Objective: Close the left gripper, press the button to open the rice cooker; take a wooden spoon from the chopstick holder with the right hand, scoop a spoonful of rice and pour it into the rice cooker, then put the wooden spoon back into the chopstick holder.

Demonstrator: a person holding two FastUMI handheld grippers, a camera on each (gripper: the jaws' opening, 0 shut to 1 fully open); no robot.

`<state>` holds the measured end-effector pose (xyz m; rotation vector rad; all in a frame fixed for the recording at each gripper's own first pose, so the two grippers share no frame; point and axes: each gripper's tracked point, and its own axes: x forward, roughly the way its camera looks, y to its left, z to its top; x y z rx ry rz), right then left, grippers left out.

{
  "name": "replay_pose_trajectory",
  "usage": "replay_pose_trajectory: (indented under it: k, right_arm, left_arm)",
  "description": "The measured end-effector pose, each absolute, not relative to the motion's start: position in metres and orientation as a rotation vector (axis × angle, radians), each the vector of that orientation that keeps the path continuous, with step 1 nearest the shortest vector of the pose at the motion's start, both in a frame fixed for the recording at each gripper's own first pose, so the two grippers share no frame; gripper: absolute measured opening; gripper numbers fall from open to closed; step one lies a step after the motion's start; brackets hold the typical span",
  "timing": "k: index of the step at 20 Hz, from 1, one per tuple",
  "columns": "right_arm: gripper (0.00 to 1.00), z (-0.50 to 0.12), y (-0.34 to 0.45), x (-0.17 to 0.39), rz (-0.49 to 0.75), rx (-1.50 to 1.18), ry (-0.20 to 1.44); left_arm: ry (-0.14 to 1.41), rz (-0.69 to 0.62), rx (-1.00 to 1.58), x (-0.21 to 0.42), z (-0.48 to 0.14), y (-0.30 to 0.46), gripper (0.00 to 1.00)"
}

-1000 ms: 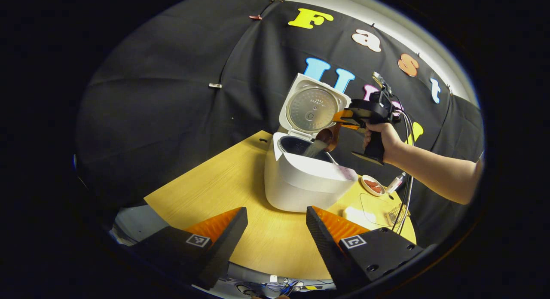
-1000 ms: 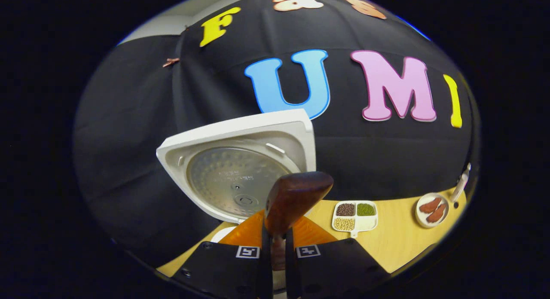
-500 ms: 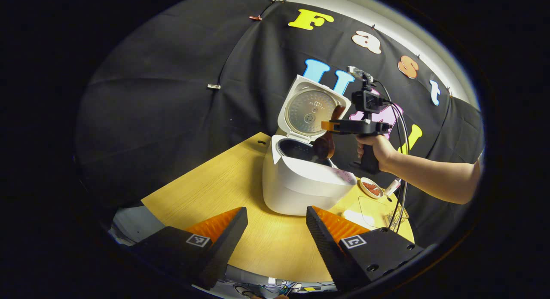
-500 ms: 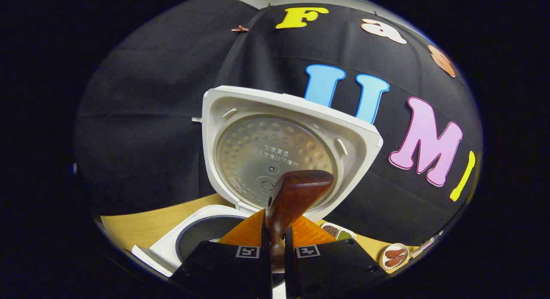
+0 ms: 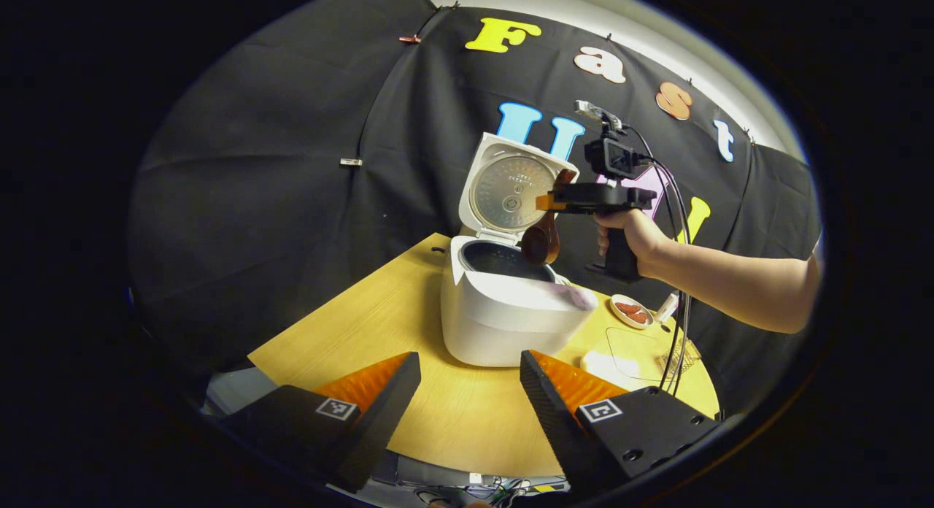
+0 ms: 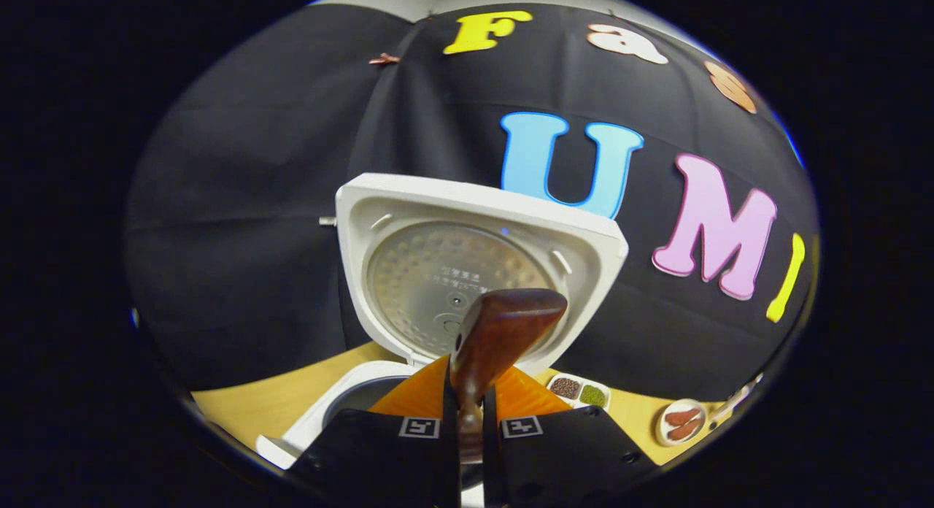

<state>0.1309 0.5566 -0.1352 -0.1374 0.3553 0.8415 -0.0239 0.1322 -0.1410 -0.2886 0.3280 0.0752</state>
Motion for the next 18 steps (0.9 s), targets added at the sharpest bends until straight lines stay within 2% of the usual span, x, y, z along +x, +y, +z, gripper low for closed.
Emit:
replay_pose_trajectory:
  k: [7, 13, 18]
  right_arm:
    - [0.16, -0.077, 0.451, 0.167, 0.706, 0.152, 0.426]
    - [0.16, -0.048, 0.299, 0.208, 0.527, 0.26, 0.418]
    - [0.16, -0.052, 0.175, 0.236, 0.36, 0.284, 0.407]
  left_arm:
    - [0.308, 0.028, -0.356, -0.012, -0.117, 0.099, 0.95]
    - [0.298, -0.011, -0.334, 0.015, -0.101, 0.067, 0.95]
    - [0.266, -0.022, -0.311, 0.042, -0.08, 0.032, 0.95]
